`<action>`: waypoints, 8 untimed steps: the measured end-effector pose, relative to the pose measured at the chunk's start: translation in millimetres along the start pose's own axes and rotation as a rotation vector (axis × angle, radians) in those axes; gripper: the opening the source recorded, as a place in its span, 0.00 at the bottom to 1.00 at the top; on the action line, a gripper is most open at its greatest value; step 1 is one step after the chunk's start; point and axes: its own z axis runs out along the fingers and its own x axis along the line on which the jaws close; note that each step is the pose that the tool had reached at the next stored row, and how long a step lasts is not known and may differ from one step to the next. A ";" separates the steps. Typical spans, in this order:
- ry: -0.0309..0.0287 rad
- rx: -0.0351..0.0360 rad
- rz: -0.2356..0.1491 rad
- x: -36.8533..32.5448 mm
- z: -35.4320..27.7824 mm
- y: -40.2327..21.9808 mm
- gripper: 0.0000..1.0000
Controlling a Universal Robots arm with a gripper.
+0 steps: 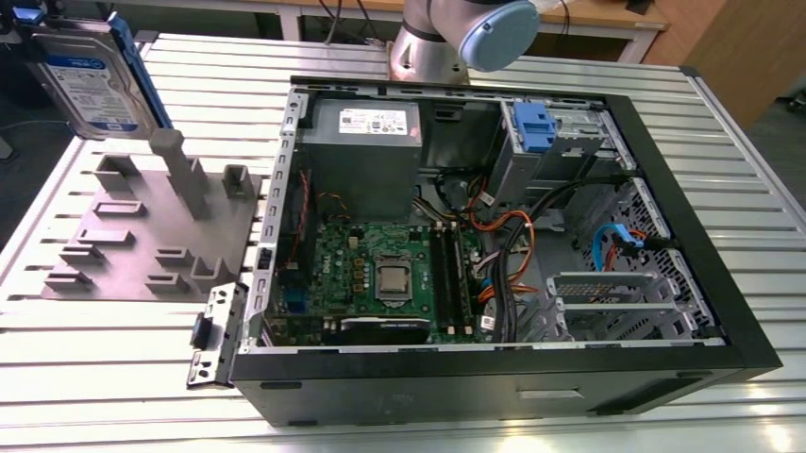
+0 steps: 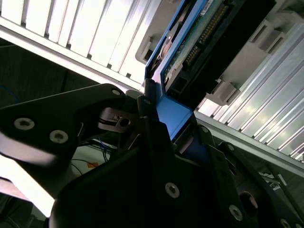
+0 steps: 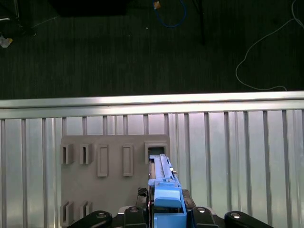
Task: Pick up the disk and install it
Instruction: 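Pick up the disk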
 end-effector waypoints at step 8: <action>0.0000 -0.0001 0.000 -0.2 -6.4 0.1 0.36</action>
